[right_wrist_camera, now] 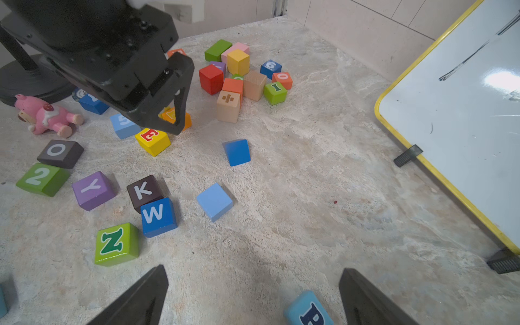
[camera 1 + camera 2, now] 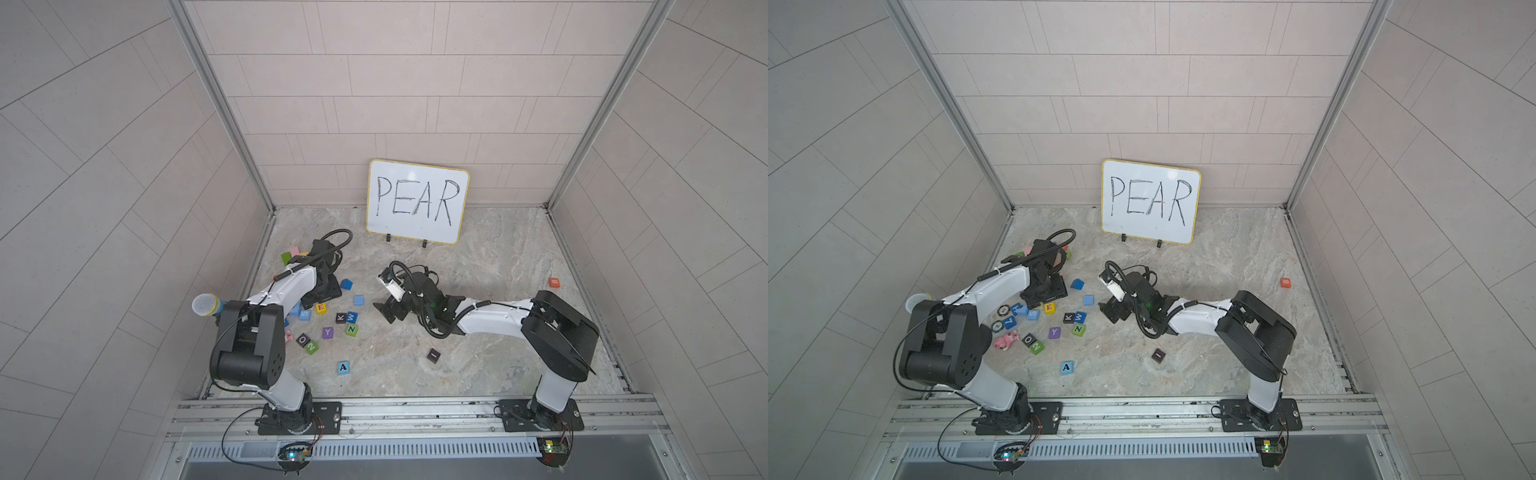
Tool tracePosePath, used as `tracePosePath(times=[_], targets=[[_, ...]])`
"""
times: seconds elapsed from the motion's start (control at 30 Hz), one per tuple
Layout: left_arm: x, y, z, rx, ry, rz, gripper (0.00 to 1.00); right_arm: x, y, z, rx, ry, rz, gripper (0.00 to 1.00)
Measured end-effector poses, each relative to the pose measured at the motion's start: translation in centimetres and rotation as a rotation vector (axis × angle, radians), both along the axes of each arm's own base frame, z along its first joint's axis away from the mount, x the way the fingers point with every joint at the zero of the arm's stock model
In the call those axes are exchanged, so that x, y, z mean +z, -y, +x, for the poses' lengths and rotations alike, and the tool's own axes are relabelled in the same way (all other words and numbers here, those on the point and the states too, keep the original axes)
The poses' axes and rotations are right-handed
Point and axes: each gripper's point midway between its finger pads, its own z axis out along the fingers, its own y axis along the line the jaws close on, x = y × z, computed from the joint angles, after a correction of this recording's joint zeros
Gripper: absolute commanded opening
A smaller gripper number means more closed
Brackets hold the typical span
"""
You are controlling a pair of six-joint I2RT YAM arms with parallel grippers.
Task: Spell the uppercase word “pear” with letter blocks
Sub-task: Pick up the letter block from the center of the board.
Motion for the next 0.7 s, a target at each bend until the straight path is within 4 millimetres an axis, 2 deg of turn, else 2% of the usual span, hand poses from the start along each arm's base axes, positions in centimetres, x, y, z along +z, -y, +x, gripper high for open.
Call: tracePosePath(times=[0.43,0.7], targets=[[-1.9,0.0,-0.4,0.002,-0.043,-0.006,0.65,-2.2,1.0,-1.3,0.003,-0.05,-0.009,1.0],[-2.0,-0.7,-0.2,0.012,-0.032,0.024,0.62,-2.0,1.1,-1.5,0.003,-0.054,0.015,1.0]])
